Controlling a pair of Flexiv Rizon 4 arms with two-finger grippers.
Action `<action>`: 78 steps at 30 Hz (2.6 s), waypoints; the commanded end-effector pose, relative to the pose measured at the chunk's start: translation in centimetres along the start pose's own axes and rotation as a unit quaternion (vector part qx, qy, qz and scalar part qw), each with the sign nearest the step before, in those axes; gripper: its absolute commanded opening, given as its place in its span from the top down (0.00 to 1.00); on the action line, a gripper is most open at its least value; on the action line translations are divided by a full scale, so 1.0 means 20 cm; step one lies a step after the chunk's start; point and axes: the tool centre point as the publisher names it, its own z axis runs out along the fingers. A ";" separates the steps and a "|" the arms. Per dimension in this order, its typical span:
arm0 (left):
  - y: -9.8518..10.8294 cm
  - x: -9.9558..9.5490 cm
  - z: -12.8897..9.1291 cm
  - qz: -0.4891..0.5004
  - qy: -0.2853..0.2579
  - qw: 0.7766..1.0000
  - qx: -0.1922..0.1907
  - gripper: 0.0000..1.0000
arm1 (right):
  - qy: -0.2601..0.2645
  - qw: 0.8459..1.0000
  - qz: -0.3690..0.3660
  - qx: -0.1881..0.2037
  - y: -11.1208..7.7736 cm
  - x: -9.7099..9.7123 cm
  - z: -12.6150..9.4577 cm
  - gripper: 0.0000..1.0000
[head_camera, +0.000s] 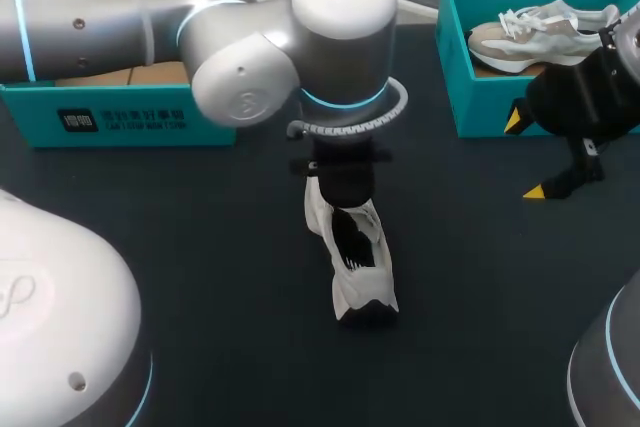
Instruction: Take the shoe out of the shoebox, open the shoe tongue, remove and reinsert the insole, then place the shoe into the shoebox
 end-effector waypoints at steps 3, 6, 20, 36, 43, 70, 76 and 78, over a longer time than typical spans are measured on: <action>-0.04 -0.01 0.05 0.002 0.009 1.000 0.005 0.87 | 0.001 1.000 0.000 0.001 0.00 -0.01 0.01 0.00; -0.06 -0.01 0.06 0.003 0.010 1.000 0.010 0.87 | 0.001 1.000 0.000 0.001 0.00 -0.01 0.01 0.00; -0.14 0.04 -0.03 -0.007 -0.003 1.000 0.012 0.80 | 0.001 1.000 0.000 0.001 0.00 -0.01 0.01 0.00; -0.24 -0.04 0.03 -0.012 -0.018 0.999 0.043 0.82 | 0.001 1.000 0.000 0.001 0.00 -0.01 0.01 0.00; -0.27 0.00 -0.04 -0.020 -0.015 0.999 0.040 0.79 | 0.001 1.000 0.000 0.001 0.00 -0.01 0.01 0.00; -0.24 0.02 -0.29 -0.324 0.008 0.946 -0.002 0.00 | 0.001 1.000 0.000 0.001 0.00 -0.01 0.01 0.00; -0.36 0.08 -0.33 -0.672 0.050 0.738 0.046 0.00 | 0.001 1.000 0.000 0.001 0.00 -0.01 0.01 0.00; -0.39 0.08 -0.33 -0.676 0.053 0.734 0.040 0.00 | 0.001 1.000 0.000 0.001 0.00 -0.01 0.01 0.00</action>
